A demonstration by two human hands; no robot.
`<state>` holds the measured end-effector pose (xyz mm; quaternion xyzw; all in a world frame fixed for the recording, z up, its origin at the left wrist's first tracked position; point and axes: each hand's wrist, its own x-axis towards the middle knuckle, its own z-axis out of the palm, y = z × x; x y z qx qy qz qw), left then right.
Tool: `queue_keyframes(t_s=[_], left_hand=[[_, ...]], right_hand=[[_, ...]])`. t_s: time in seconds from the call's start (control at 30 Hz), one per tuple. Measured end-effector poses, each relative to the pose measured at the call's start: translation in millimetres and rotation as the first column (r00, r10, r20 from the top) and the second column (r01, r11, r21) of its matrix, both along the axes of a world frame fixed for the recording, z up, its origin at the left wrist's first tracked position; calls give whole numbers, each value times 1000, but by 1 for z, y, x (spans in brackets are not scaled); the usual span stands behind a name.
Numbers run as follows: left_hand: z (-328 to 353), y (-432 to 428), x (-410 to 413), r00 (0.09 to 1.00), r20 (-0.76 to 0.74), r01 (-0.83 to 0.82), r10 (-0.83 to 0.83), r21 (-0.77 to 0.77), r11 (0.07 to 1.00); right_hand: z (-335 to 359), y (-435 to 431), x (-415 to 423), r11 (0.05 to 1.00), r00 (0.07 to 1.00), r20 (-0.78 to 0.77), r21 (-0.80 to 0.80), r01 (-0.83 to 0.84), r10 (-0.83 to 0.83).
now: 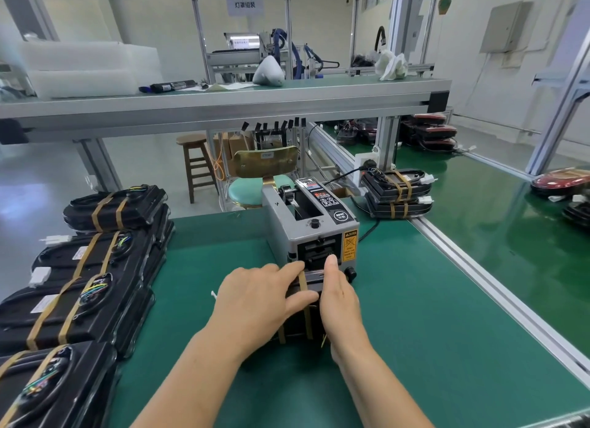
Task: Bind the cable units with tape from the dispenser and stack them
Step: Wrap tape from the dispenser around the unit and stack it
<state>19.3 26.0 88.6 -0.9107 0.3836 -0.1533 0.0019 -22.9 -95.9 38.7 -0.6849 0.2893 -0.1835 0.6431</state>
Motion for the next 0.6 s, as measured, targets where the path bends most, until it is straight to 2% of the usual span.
queue_keyframes(t_s=[0.1,0.17,0.23,0.47,0.6], left_hand=[[-11,3,4,1000,0,20,-20,-43,999],[-16,7,8,1000,5,17,-17,-66,998],[-14,10,11,1000,-29,8,-10,-71,997],[-8,4,9,984,-177,-7,2,-32,999],[-7,-6,6,961,-270,34,-54,-78,996]], right_hand=[[3,-6,3,991,999,25,132,-23,20],[7,-18,9,961,996,61,272,46,-65],[11,-33,14,932,983,80,338,129,-165],[24,-45,29,918,986,41,373,133,-159],[24,-48,33,912,985,13,382,152,-169]])
